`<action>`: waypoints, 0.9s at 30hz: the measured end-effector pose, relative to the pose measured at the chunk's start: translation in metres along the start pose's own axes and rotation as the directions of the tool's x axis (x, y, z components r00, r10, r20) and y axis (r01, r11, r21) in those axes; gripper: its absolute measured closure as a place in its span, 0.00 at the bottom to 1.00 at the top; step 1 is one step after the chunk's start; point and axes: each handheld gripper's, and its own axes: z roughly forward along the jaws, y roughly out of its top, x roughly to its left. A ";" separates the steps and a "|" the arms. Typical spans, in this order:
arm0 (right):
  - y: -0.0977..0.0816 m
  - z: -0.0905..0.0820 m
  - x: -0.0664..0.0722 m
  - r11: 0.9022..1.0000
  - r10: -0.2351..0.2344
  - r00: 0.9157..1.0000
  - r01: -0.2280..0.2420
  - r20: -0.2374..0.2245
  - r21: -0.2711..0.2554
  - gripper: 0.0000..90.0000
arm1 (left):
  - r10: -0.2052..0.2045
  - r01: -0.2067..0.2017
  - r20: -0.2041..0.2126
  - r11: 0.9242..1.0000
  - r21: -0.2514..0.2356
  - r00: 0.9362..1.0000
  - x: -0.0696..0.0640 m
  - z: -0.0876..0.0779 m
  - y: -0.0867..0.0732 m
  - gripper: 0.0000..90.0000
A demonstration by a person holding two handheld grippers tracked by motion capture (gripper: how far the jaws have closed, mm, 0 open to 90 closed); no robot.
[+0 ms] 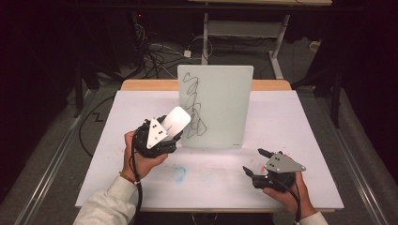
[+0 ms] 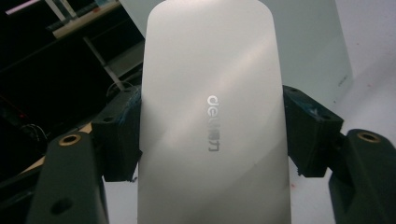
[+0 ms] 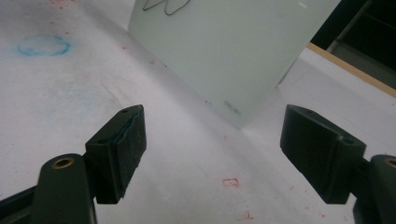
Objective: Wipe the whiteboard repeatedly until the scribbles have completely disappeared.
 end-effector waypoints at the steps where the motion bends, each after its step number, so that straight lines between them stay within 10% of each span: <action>1: 0.000 0.000 0.000 1.000 -0.001 1.000 0.001 0.001 0.000 0.25 | 0.002 -0.002 -0.017 1.000 -0.006 1.000 0.000 0.002 0.004 0.33; 14: -0.002 0.002 0.001 1.000 -0.011 1.000 0.011 -0.003 0.016 0.25 | 0.016 -0.022 -0.085 0.997 -0.072 0.996 0.011 0.013 0.057 0.33; 27: -0.003 0.002 0.002 1.000 -0.022 1.000 0.022 -0.008 0.019 0.25 | 0.026 -0.036 -0.143 0.997 -0.072 0.989 0.025 0.030 0.078 0.33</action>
